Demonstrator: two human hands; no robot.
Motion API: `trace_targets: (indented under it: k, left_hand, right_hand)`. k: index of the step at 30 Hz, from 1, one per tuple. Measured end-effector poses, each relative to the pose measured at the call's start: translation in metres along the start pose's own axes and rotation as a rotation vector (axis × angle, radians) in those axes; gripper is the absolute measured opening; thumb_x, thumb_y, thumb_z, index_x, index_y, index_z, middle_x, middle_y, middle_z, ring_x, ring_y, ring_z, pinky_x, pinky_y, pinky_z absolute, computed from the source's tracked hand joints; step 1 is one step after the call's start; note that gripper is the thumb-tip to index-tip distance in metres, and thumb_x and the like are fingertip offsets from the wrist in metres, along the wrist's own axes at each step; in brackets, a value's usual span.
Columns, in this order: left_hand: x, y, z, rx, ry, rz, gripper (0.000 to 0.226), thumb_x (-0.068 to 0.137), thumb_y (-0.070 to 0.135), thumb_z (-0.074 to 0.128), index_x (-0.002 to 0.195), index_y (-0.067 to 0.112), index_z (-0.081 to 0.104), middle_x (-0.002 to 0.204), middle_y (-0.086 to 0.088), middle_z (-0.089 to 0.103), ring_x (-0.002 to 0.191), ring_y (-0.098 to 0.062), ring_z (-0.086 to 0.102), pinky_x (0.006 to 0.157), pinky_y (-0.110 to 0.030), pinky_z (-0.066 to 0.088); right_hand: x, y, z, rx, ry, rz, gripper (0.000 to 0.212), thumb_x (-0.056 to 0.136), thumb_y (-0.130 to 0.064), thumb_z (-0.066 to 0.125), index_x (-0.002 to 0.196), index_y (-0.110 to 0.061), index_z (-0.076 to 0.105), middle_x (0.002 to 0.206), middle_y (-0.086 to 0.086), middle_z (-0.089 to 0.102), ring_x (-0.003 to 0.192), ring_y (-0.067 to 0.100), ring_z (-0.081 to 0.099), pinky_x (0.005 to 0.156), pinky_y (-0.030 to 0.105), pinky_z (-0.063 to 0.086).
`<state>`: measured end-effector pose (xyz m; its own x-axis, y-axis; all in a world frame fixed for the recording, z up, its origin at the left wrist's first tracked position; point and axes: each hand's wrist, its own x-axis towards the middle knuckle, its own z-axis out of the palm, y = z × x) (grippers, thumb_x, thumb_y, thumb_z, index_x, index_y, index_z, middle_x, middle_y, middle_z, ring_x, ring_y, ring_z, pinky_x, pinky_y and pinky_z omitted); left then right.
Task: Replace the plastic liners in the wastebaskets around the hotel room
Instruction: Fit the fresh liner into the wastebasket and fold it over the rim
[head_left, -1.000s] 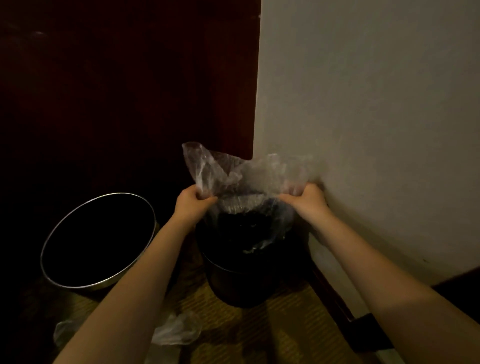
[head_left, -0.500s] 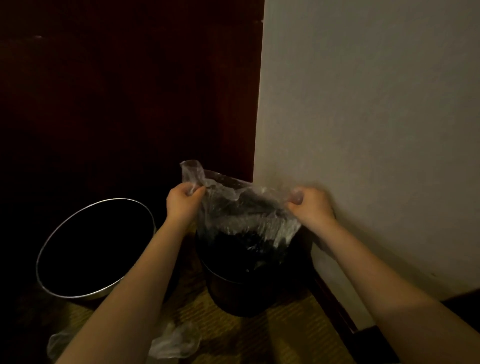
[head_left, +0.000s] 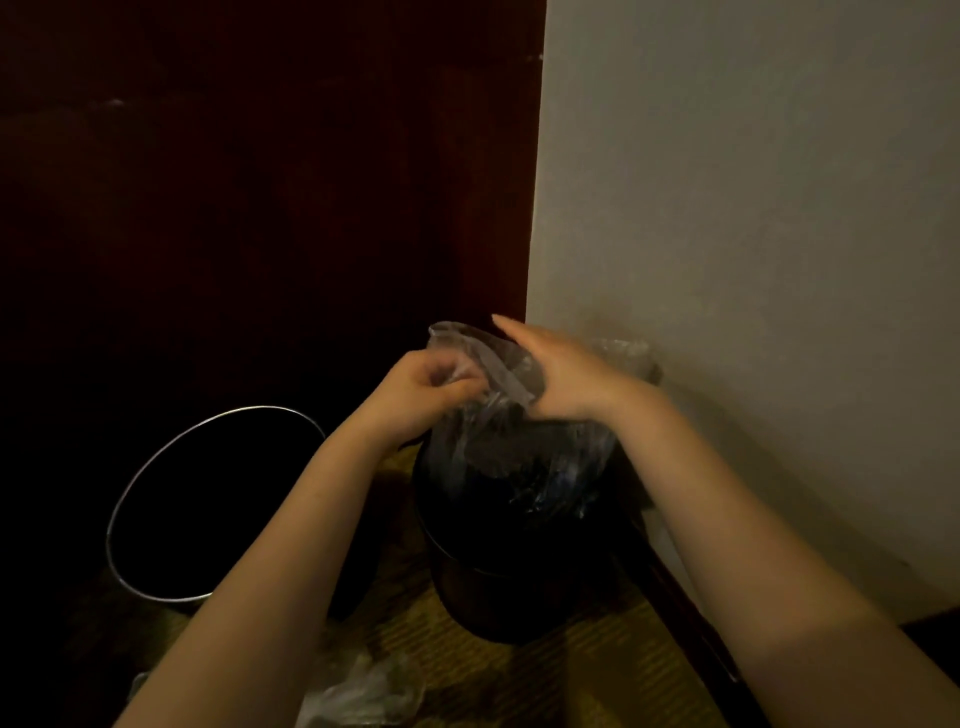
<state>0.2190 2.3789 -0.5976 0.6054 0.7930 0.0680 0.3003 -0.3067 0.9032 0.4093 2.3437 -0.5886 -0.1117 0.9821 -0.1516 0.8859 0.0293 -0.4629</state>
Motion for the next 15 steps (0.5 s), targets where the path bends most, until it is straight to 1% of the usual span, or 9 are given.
trace_targets:
  k: [2,3,4,5,8,9,10,12,15]
  left_hand:
    - [-0.002,0.000,-0.004,0.063,0.013,-0.023,0.013,0.090,0.007,0.061,0.088,-0.005,0.067,0.080,-0.004,0.067,0.071,-0.001,0.060,0.064,-0.010,0.046]
    - [-0.001,-0.002,-0.005,0.111,0.050,-0.052,0.015,0.090,0.010,0.061,0.090,-0.005,0.066,0.080,-0.006,0.066,0.070,-0.002,0.059,0.064,-0.012,0.046]
    - [0.001,-0.008,-0.006,0.168,0.120,-0.107,0.015,0.090,0.013,0.062,0.092,-0.001,0.066,0.080,-0.005,0.064,0.072,-0.004,0.059,0.065,-0.016,0.046]
    - [0.004,-0.016,-0.007,0.230,0.214,-0.192,0.017,0.090,0.018,0.063,0.097,0.004,0.064,0.086,-0.004,0.062,0.079,-0.008,0.060,0.067,-0.023,0.046]
    - [0.006,-0.027,-0.005,0.387,0.411,-0.511,0.051,0.086,0.041,0.065,0.120,0.009,0.046,0.121,-0.009,0.046,0.102,-0.025,0.054,0.077,-0.036,0.049]
    - [0.006,-0.025,-0.002,0.411,0.446,-0.542,0.057,0.085,0.047,0.064,0.121,0.008,0.043,0.124,-0.010,0.041,0.102,-0.027,0.053,0.078,-0.038,0.050]
    - [0.008,-0.022,0.002,0.425,0.472,-0.527,0.056,0.085,0.051,0.062,0.117,0.008,0.045,0.120,-0.010,0.044,0.096,-0.026,0.054,0.075,-0.038,0.050]
    - [0.014,-0.011,0.012,0.343,0.455,-0.455,0.050,0.086,0.061,0.054,0.093,0.011,0.053,0.093,-0.005,0.053,0.076,-0.021,0.054,0.062,-0.034,0.045]
    - [0.021,0.011,0.032,-0.078,0.331,-0.457,0.056,0.083,0.066,0.052,0.071,0.012,0.052,0.070,-0.002,0.052,0.063,-0.017,0.052,0.057,-0.029,0.041]
  right_hand:
    - [0.004,0.009,0.008,0.016,0.005,0.046,0.057,0.082,-0.021,0.073,0.132,-0.034,0.048,0.124,-0.001,0.058,0.117,0.023,0.054,0.091,0.036,0.047]
    - [0.005,0.014,0.011,-0.014,0.032,0.083,0.025,0.084,-0.021,0.069,0.105,-0.031,0.058,0.103,-0.004,0.062,0.105,0.023,0.059,0.080,0.033,0.047]
    - [0.004,0.019,0.013,-0.055,0.053,0.123,0.012,0.087,-0.021,0.065,0.084,-0.028,0.057,0.088,-0.005,0.060,0.094,0.023,0.061,0.071,0.031,0.045]
    - [0.004,0.025,0.015,-0.096,0.062,0.159,0.018,0.088,-0.020,0.063,0.074,-0.026,0.053,0.080,-0.004,0.057,0.086,0.023,0.060,0.067,0.031,0.045]
    - [-0.002,0.037,0.014,-0.155,0.076,0.273,0.024,0.090,-0.023,0.062,0.068,-0.022,0.052,0.076,-0.001,0.054,0.079,0.023,0.057,0.066,0.032,0.046]
    - [-0.005,0.038,0.013,-0.167,0.096,0.304,0.026,0.090,-0.025,0.062,0.067,-0.023,0.050,0.075,-0.001,0.053,0.078,0.023,0.057,0.065,0.031,0.044]
    - [-0.007,0.039,0.011,-0.185,0.128,0.315,0.028,0.090,-0.026,0.061,0.066,-0.023,0.048,0.074,0.000,0.053,0.077,0.024,0.057,0.064,0.030,0.043]
    - [-0.012,0.034,0.009,-0.239,0.162,0.311,0.026,0.089,-0.026,0.060,0.066,-0.022,0.047,0.076,0.002,0.056,0.075,0.024,0.057,0.062,0.029,0.044]
    - [-0.021,0.014,0.008,-0.285,0.154,0.267,0.017,0.087,-0.021,0.059,0.072,-0.022,0.050,0.079,0.001,0.057,0.076,0.022,0.058,0.065,0.033,0.051]
